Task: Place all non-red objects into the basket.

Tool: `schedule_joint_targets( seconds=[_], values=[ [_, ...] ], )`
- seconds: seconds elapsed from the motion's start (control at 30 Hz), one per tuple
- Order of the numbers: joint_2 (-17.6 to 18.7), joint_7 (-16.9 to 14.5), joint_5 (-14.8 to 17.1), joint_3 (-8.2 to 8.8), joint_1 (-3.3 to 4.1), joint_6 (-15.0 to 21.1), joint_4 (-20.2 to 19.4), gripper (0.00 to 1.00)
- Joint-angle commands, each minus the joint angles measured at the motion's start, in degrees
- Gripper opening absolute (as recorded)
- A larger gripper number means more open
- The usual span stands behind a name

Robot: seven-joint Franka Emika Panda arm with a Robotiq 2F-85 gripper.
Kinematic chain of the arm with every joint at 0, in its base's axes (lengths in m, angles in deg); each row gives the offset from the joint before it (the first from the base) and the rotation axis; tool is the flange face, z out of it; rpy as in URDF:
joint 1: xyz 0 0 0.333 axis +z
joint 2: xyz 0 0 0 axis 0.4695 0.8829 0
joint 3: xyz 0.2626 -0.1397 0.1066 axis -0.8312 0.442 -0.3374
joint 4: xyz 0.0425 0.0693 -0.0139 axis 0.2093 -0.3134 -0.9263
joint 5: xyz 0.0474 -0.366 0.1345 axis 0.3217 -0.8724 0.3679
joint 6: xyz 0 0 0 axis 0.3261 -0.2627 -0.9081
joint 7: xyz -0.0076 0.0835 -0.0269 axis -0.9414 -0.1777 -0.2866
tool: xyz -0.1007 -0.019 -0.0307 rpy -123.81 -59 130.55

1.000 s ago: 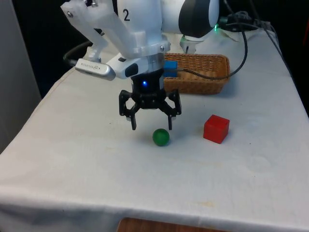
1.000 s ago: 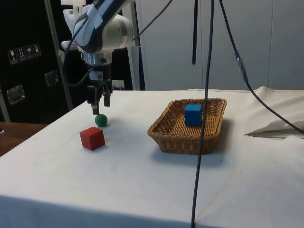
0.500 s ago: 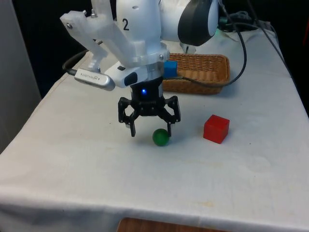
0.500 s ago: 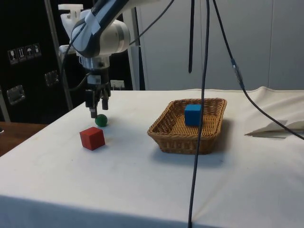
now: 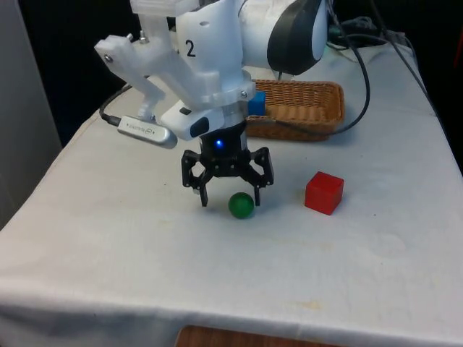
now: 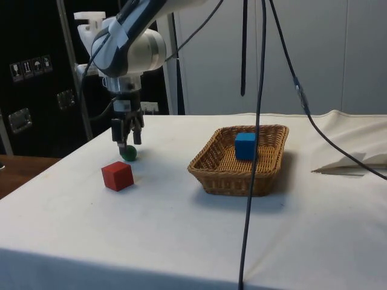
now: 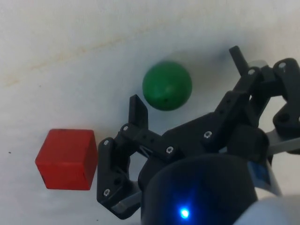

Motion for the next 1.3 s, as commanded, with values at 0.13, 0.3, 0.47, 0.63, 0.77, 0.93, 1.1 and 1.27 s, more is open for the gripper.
schedule_joint_targets(
  seconds=[0.13,0.3,0.47,0.63,0.77,0.93,1.1,1.27],
  values=[
    [0.7,0.5,0.1,-0.23,-0.11,-0.9,0.4,1.00],
    [0.9,0.5,0.2,-0.29,-0.11,-0.9,0.5,1.00],
    [1.0,0.6,0.3,-0.29,-0.23,-0.9,0.6,1.00],
    [0.7,0.6,0.4,-0.11,-0.29,-1.1,0.7,1.00],
    [0.6,0.7,0.5,0.06,-0.34,-1.3,0.9,1.00],
    [0.6,1.0,0.5,0.46,-0.17,-1.3,1.1,0.99],
    [0.6,1.1,0.4,0.52,-0.11,-1.3,1.2,0.50],
    [0.6,1.2,0.4,0.57,-0.06,-1.3,1.3,0.00]
  ],
)
